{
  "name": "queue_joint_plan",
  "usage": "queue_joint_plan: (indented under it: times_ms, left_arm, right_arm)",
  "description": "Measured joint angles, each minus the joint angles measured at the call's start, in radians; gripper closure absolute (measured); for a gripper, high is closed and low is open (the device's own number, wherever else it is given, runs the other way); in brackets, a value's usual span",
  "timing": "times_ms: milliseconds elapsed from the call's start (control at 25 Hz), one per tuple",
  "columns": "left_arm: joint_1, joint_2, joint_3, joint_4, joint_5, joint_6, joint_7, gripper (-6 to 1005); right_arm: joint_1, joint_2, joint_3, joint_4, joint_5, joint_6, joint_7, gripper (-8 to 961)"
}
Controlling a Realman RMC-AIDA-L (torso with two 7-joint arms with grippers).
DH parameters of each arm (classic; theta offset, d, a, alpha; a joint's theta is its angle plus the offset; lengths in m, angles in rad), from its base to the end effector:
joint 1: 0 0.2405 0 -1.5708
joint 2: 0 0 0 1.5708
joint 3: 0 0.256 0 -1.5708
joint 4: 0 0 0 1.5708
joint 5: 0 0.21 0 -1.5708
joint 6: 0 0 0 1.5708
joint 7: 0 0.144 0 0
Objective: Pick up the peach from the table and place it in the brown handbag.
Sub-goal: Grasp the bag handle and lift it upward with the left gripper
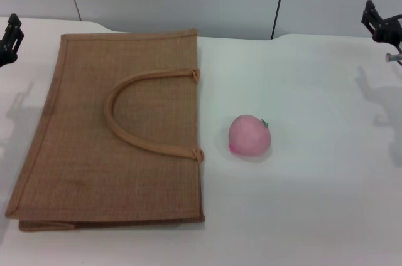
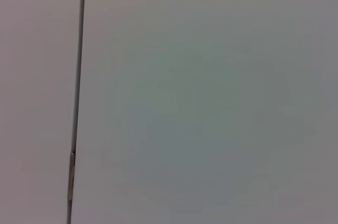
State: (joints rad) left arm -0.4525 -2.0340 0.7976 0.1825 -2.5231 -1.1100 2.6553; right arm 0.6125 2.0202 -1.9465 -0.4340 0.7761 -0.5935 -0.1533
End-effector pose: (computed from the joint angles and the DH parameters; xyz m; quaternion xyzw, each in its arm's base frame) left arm -0.3582 0.3540 0.0620 -0.6432 -0.2669 -0.3326 0.6360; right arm 0.2710 0.4325 -0.0058 -0.7204 0.2476 0.2077 0.6137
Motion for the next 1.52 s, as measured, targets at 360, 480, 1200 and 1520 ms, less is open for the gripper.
queue_joint_plan:
  times_ms: [360,480,1200,1520]
  left_arm:
    - [-0.001,0.0,0.0,0.0,0.0,0.001,0.0,398]
    - [-0.002,0.0,0.0,0.0,0.001,0.003,0.0,399]
    - [-0.024,0.034,0.016,0.069,0.311,0.005,-0.245,399]
    - [-0.02,0.069,0.005,0.219,0.621,0.001,-0.542,400]
  right_arm:
    - [0.01,0.0,0.0,0.015,0.0,0.002,0.0,186]
    - [0.014,0.0,0.0,0.016,0.0,0.019,0.0,186]
    - [0.032,-0.002,0.002,0.028,0.0,0.053,0.0,185]
    - [0.034,-0.002,0.002,0.027,0.0,0.079,0.0,185]
